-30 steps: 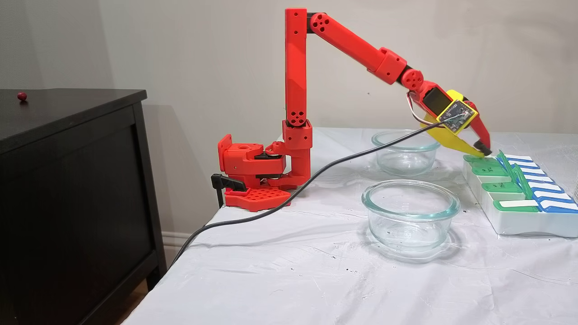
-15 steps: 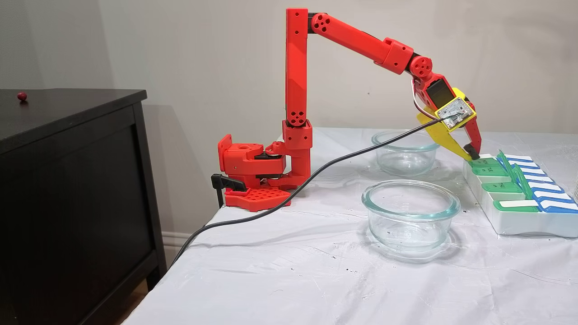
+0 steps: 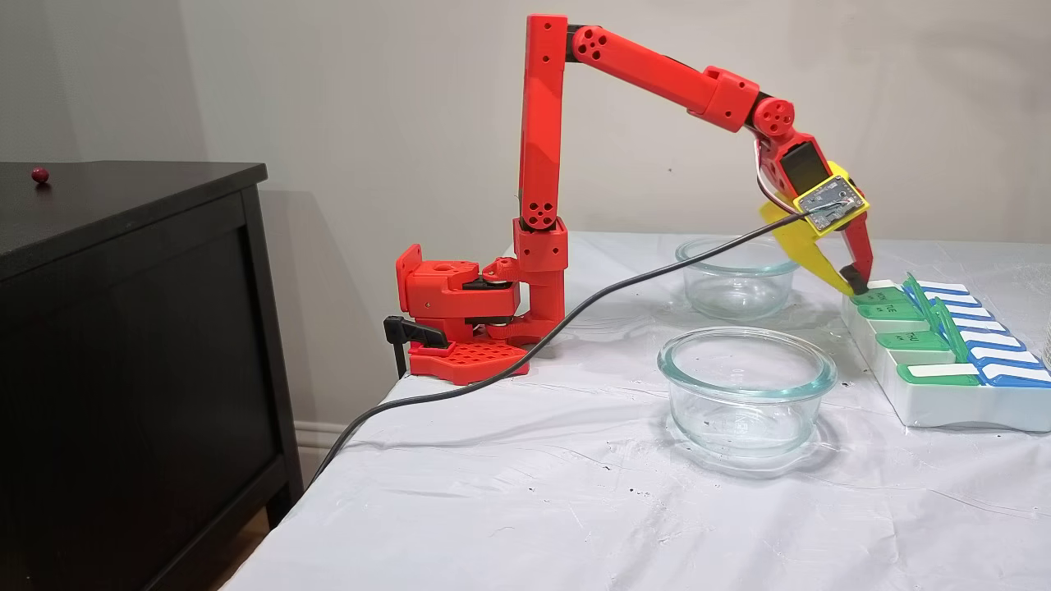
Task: Sort medicines into box.
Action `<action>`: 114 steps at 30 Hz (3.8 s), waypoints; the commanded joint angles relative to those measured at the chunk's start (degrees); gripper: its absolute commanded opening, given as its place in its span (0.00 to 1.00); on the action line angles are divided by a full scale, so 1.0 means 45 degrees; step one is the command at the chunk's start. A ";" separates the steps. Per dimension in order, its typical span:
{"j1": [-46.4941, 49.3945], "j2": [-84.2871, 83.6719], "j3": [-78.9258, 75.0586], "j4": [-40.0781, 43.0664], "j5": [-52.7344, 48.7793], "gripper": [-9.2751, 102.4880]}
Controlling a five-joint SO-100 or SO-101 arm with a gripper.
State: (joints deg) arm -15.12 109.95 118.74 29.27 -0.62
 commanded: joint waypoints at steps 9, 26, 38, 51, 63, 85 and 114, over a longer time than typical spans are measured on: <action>0.2363 0.5605 0.2578 -0.6621 -0.1074 0.08; 0.2520 0.1172 0.1504 -0.6719 -0.2012 0.08; 0.2188 -0.1152 -0.1211 -0.1738 -0.0332 0.08; 0.2129 -0.3164 -0.3496 0.2285 0.0371 0.08; 0.2266 -0.1953 -0.3906 0.4531 -0.0254 0.08; 0.4395 0.2363 0.0117 -0.6094 -0.2930 0.08; 0.4648 -0.0566 -0.4082 0.3301 -0.2578 0.08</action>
State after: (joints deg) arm 7.12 101.16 101.51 43.95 -12.74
